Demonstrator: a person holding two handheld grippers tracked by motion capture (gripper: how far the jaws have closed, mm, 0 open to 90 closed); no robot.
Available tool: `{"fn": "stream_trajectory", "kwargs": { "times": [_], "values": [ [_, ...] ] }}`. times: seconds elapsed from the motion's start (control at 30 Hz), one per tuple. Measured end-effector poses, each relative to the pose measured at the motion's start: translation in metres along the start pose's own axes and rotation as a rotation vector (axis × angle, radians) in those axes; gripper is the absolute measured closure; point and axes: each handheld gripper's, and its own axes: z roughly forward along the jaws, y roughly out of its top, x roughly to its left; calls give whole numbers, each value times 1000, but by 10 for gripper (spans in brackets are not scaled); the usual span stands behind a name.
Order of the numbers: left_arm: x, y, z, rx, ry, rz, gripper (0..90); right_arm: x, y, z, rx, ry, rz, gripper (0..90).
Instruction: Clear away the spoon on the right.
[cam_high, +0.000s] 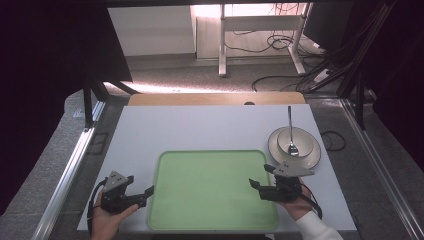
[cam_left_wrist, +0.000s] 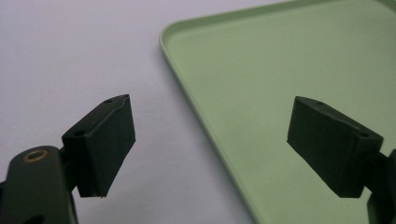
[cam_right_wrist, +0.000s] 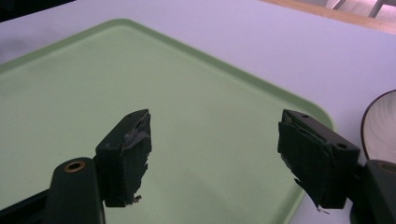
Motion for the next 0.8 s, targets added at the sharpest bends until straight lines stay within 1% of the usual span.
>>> {"fn": "stream_trajectory", "kwargs": {
  "times": [0.07,0.27,0.33,0.43,0.47,0.53,0.57,0.6,0.63,0.67,0.7,0.73,0.77,0.8],
  "values": [
    [0,0,0,-1,3,3,151,1,0,1,7,-1,-2,260],
    [-1,3,2,-1,15,3,154,4,6,1,0,-5,-26,260],
    [-2,5,4,-1,17,1,155,4,7,1,3,-3,-29,258],
    [-3,7,11,8,14,4,156,6,14,0,17,5,-57,247],
    [-3,7,11,8,14,4,156,6,14,0,17,5,-57,247],
    [-3,7,13,13,12,12,156,6,23,0,25,4,-63,249],
    [-3,7,13,15,12,20,156,6,32,1,30,-3,-58,251],
    [-3,7,12,16,16,23,156,6,32,1,30,-3,-58,251],
    [-2,7,11,13,17,23,156,6,35,2,31,2,-53,253],
    [-1,8,8,-1,17,14,157,6,44,6,40,4,-56,256],
    [-1,8,8,-1,17,14,158,6,44,6,40,4,-56,256],
    [0,9,7,-9,17,9,158,7,50,9,37,14,-47,259],
    [1,9,7,-13,17,5,158,7,50,9,37,14,-47,259],
    [1,9,7,-15,13,2,159,7,56,12,36,21,-41,260]
  ]
}}
